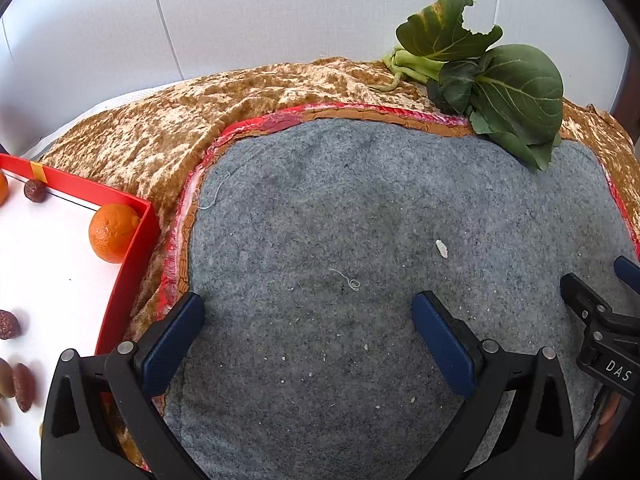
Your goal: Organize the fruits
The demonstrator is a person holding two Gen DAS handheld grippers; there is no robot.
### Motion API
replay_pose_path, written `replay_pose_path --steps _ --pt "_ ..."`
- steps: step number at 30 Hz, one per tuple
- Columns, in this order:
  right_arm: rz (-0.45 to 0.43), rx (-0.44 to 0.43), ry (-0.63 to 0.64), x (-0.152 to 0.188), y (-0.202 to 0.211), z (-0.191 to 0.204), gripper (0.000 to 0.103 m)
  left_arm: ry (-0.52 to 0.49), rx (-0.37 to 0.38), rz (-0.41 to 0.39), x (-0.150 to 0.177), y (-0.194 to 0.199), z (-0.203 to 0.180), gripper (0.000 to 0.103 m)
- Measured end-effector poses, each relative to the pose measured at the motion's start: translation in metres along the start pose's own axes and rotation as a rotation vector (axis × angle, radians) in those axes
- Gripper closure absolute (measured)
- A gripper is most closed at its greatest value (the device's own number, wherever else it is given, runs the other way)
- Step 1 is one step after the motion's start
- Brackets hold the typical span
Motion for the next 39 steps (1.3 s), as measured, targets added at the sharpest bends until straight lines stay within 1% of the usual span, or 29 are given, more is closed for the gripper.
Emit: replay_pose_path --steps 3,7,11,14,18,35,39 --pt "0.001 -0.001 -0.004 -0.0002 -0.0006 0.0000 0.001 -0.001 -0.003 0.000 0.0001 0.0006 -0.0002 0.000" --pt "-0.001 -0.002 -0.009 -0.0003 -0.0006 0.0000 0.001 -0.029 -0.038 -0.010 -0.0009 0.0020 -0.0025 0.000" --pt "-0.003 -0.005 -0.014 -0.0005 -0.0003 -0.0003 0.001 0.007 0.010 0.000 -0.0008 0.0006 0.0016 0.000" --pt "-0.004 -0.003 -0.017 -0.0001 -0.0003 0.0002 0.001 -0.010 -0.012 -0.004 -0.0009 0.0016 -0.0004 0.000" --pt "-0.003 0.000 -0.016 -0.0003 -0.0006 0.0006 0.001 -0.003 -0.002 -0.002 0.0001 0.0011 0.0001 0.000" --pt "-0.005 0.006 -0.008 -0.0011 -0.0023 -0.0001 0.001 -0.012 -0.015 0.000 0.0003 -0.0004 -0.0023 0.000" --pt "-0.007 0.007 -0.008 -0.0009 -0.0024 -0.0003 0.001 -0.008 -0.009 0.001 -0.0013 -0.0030 -0.0032 0.000"
Point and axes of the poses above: each gripper's, at about its wrist camera, not at the fingertips, and y roughly against the way its jaws point, z to its left, x to its underside, the point moved 9 cm from there along -y, roughly the way its jaws point, and after that the axes turned 4 degrees about x, right-handed, at the moved point
